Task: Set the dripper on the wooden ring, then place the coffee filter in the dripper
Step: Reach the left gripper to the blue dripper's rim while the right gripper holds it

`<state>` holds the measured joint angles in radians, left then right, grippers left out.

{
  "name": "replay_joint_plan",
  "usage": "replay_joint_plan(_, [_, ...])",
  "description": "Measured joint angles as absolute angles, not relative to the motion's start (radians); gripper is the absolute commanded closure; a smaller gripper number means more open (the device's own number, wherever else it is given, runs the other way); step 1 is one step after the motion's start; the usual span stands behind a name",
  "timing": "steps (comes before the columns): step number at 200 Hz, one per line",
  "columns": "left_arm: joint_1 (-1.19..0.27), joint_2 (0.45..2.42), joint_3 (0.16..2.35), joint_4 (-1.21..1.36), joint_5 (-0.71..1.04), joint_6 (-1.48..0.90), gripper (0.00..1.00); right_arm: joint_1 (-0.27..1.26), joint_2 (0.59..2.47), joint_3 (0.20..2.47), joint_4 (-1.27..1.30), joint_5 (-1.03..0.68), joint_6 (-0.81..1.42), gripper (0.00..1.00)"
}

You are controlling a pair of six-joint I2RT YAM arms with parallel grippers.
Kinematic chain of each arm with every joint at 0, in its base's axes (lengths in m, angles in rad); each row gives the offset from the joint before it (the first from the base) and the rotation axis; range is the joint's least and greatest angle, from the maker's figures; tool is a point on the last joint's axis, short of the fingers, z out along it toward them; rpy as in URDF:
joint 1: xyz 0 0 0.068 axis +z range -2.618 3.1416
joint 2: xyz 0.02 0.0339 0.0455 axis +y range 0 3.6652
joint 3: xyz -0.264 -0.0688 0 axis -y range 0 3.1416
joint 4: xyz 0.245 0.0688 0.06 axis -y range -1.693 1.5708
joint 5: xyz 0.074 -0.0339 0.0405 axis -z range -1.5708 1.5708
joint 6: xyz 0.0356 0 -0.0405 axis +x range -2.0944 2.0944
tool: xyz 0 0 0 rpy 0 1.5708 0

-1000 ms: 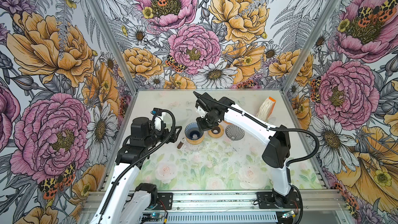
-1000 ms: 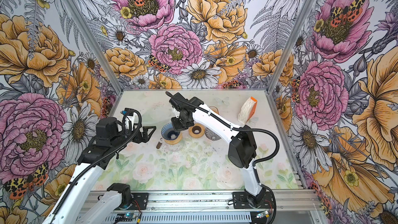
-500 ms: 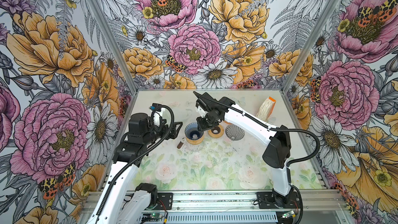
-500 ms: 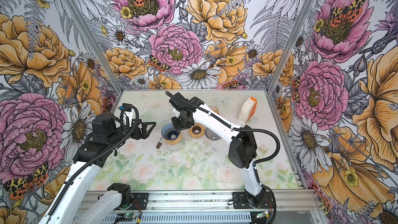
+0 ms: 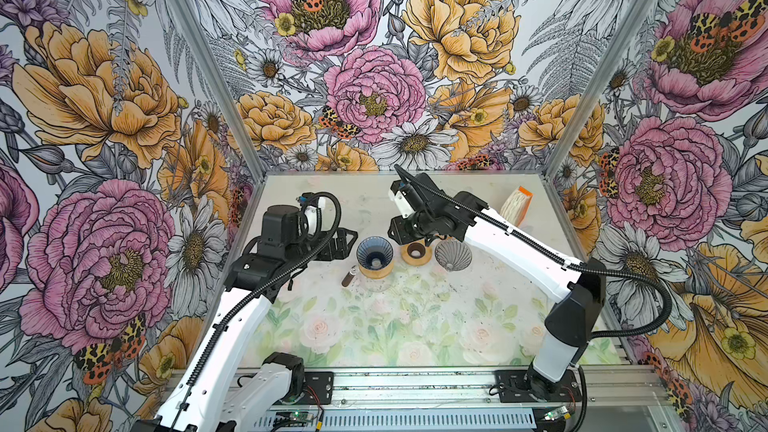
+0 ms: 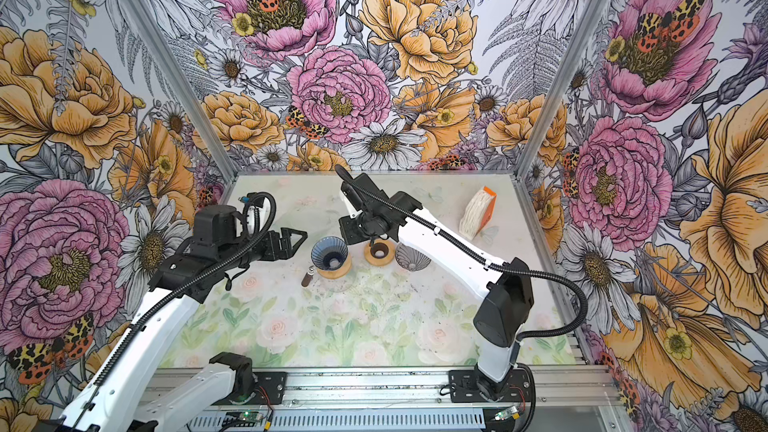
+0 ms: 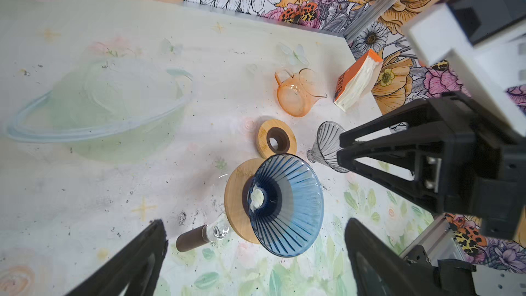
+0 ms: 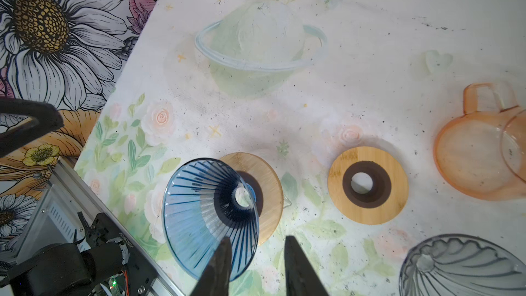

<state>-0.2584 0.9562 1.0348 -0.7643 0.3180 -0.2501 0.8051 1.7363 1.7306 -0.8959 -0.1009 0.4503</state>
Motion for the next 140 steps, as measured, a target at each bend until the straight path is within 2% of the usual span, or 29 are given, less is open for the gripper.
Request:
replay_joint_plan(54, [-0.337,1.024,1.034,-0.799,0.238,-0.325,0.19,0.773,1.709,1.611,-0.81,-0.133,0.451,0.72])
replay_joint_plan(108, [-0.339,1.087,1.035,-0.805,0.221,-0.352,0.33,0.772,1.709,1.593,-0.77,-0.178,0.445,0.72])
replay_joint_plan(140, [-0.339,1.131,1.035,-0.807,0.227,-0.36,0.38,0.774,1.71,1.592,-0.765,-0.194,0.443,0.72])
